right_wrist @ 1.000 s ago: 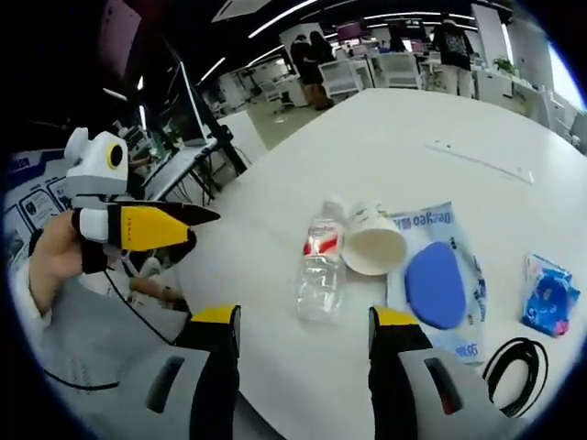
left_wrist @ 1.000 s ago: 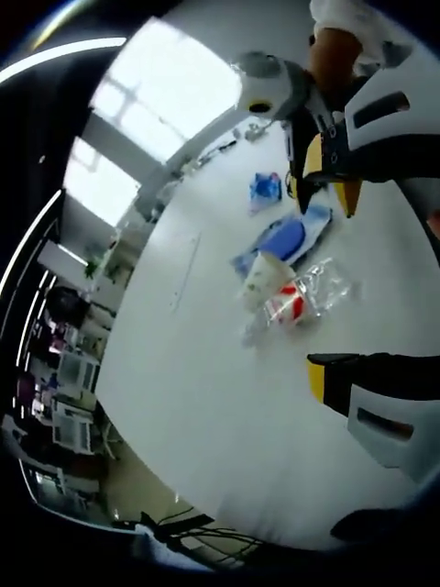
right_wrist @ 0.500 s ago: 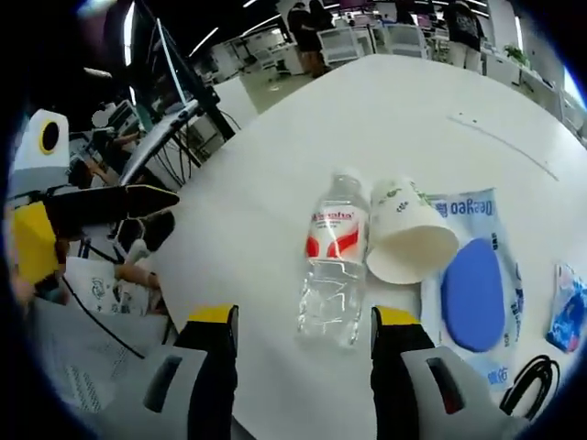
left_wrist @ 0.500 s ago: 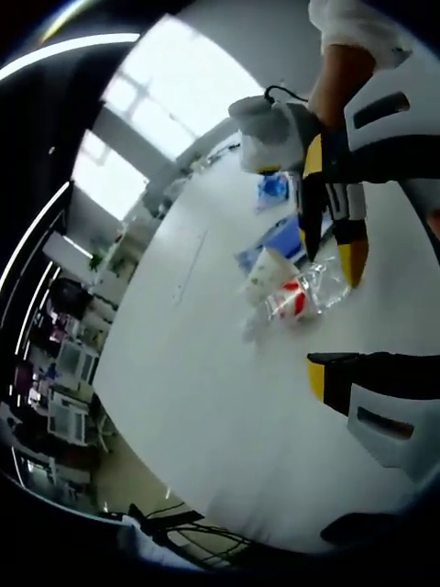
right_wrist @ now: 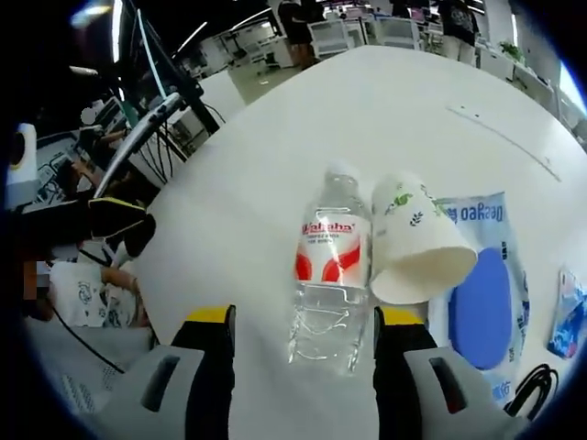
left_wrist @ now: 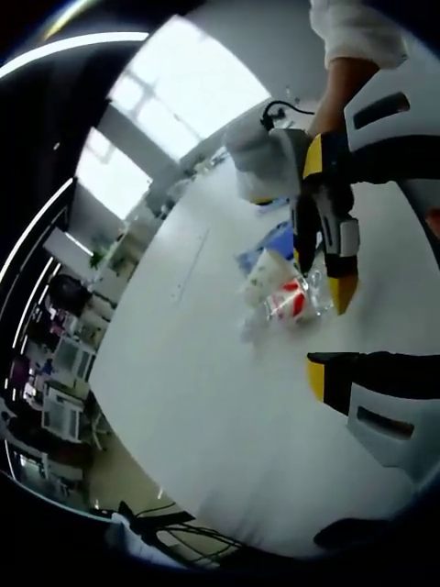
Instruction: Arrange the tabletop items into an orderly group along one side of the table until the central work area is clear of visible clutter.
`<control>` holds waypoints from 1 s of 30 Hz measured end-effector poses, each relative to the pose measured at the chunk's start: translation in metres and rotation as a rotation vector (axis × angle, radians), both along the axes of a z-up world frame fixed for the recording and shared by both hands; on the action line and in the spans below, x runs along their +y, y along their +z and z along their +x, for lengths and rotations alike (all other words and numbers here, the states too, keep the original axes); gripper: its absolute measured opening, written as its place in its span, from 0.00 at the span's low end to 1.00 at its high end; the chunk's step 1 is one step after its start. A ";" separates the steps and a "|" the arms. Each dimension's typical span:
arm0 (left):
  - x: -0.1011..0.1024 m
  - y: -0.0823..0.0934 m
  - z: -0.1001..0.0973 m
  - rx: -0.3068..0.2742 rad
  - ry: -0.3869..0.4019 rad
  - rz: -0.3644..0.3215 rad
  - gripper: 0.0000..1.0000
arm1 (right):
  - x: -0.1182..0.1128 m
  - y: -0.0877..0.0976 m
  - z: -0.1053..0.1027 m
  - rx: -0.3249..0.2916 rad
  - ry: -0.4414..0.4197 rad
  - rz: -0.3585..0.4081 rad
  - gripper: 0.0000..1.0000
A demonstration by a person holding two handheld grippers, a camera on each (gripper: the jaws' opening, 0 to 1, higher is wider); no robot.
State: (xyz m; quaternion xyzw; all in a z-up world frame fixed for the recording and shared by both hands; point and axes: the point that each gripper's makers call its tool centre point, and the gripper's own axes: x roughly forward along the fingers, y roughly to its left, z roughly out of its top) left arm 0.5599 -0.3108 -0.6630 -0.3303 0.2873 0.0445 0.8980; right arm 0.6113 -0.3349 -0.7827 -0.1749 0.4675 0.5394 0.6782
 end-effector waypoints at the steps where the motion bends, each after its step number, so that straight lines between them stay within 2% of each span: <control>1: 0.000 0.000 0.000 0.000 0.002 -0.003 0.71 | 0.003 -0.003 0.000 0.004 0.004 -0.006 0.58; 12: 0.000 0.001 0.000 -0.011 0.016 -0.030 0.71 | 0.001 -0.022 0.000 -0.011 0.005 -0.052 0.55; 16: -0.001 0.001 0.000 -0.016 0.018 -0.039 0.71 | -0.001 -0.029 0.001 -0.027 0.009 -0.071 0.50; 17: -0.001 0.001 0.000 -0.018 0.019 -0.043 0.71 | 0.000 -0.028 0.006 -0.063 0.009 -0.067 0.48; 20: -0.001 0.001 -0.001 -0.019 0.024 -0.049 0.71 | 0.000 -0.026 0.006 -0.051 -0.026 -0.056 0.44; 22: 0.000 0.000 -0.001 -0.016 0.025 -0.047 0.71 | -0.001 -0.027 0.009 -0.071 -0.029 -0.064 0.41; 30: -0.006 -0.003 0.001 -0.008 0.006 -0.051 0.71 | 0.000 -0.027 0.007 -0.097 -0.031 -0.058 0.39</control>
